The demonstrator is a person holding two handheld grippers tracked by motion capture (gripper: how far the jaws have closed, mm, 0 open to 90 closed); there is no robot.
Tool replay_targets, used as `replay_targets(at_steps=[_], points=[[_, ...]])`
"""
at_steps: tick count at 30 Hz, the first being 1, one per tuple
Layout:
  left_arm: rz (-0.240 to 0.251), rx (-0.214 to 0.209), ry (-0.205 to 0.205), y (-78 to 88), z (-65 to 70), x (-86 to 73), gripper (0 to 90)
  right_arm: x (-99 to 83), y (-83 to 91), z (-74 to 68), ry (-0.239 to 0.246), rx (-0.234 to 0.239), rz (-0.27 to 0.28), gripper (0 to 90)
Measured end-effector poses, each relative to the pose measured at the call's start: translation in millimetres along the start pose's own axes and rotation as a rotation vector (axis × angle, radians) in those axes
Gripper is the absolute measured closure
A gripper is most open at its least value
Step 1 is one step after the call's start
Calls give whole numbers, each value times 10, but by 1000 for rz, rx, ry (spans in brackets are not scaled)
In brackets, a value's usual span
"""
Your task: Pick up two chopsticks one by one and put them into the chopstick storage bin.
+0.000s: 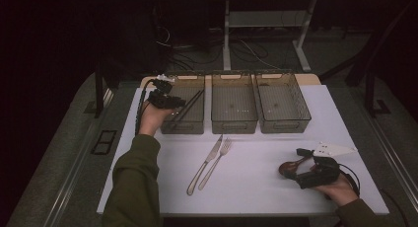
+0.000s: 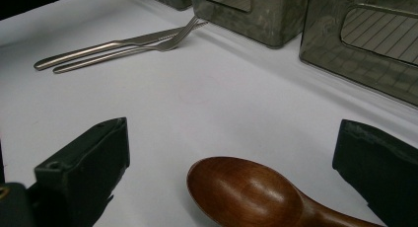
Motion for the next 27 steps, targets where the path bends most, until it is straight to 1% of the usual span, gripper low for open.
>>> replay_targets(at_steps=[2, 3, 4, 6, 7, 9, 13, 15, 16, 20, 23, 27], points=[[10, -17, -18, 35, 39, 10, 610, 0, -6, -2, 3, 0, 0, 3], [18, -25, -12, 54, 69, 14, 591, -1, -10, -3, 2, -1, -1, 3], [27, -37, -32, 73, 86, 25, 570, -1, -11, -2, 1, 0, -1, 3], [45, -48, -43, 117, 146, 42, 531, 1, -15, 3, 1, -1, -3, 3], [58, -57, -43, 137, 188, 48, 514, 2, -17, 5, -2, -1, -1, 3], [78, -62, -70, 181, 261, 56, 482, 3, -19, 8, 0, -2, -3, 4], [104, -85, -85, 238, 427, 46, 412, 1, -14, 6, 0, -2, -4, 3], [111, -88, -113, 260, 520, 28, 406, -1, -13, 7, 0, -4, -6, 3], [118, -95, -120, 265, 576, 16, 390, -1, -14, 5, -1, -3, -3, 3], [139, -120, -152, 300, 766, -63, 341, -4, -7, -7, 1, -2, -1, 3], [143, -139, -163, 314, 887, -159, 308, -9, 0, -7, 0, -2, -2, 3], [162, -153, -168, 326, 1025, -324, 269, -11, 1, -21, 8, 2, -4, 3]])
Point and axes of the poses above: each handheld gripper's, and its own axes: y roughly backward along the jaws, x roughly out of its top, z roughly to its right, the point moved 4 cm from there along -y, roughly forward along the jaws, and after that the axes turned 6 degrees about -x, right-handed, at the moved point
